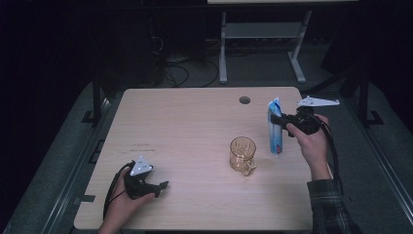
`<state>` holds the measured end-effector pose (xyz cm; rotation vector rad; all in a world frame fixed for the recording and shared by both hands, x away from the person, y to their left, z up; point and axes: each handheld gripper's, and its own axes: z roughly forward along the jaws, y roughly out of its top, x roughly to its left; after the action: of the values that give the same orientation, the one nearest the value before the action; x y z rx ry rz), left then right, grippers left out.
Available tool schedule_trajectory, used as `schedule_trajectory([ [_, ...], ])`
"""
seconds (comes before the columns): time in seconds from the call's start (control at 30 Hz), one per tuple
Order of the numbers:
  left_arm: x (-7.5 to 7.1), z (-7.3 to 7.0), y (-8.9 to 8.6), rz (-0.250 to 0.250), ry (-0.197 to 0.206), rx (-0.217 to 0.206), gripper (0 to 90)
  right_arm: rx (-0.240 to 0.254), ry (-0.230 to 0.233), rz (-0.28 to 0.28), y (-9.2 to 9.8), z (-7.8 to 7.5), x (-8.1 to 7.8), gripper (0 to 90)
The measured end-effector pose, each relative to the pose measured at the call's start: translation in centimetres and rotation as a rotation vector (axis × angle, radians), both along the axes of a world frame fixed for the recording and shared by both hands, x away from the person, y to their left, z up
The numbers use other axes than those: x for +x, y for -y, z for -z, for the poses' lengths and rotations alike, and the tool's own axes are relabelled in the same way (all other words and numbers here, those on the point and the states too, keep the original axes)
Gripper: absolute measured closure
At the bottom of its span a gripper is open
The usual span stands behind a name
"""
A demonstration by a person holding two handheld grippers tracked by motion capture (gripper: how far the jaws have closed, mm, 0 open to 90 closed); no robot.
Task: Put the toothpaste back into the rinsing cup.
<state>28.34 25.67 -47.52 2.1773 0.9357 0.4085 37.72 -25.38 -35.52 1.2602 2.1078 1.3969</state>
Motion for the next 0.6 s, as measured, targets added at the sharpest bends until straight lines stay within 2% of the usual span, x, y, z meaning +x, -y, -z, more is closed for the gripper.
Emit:
schedule_trajectory([
  [0.6, 0.0, 0.0, 0.0, -0.002, 0.001, -0.003, 13.2, 0.069, 0.155, -0.094, -2.3, -4.8, -3.4, 74.2],
])
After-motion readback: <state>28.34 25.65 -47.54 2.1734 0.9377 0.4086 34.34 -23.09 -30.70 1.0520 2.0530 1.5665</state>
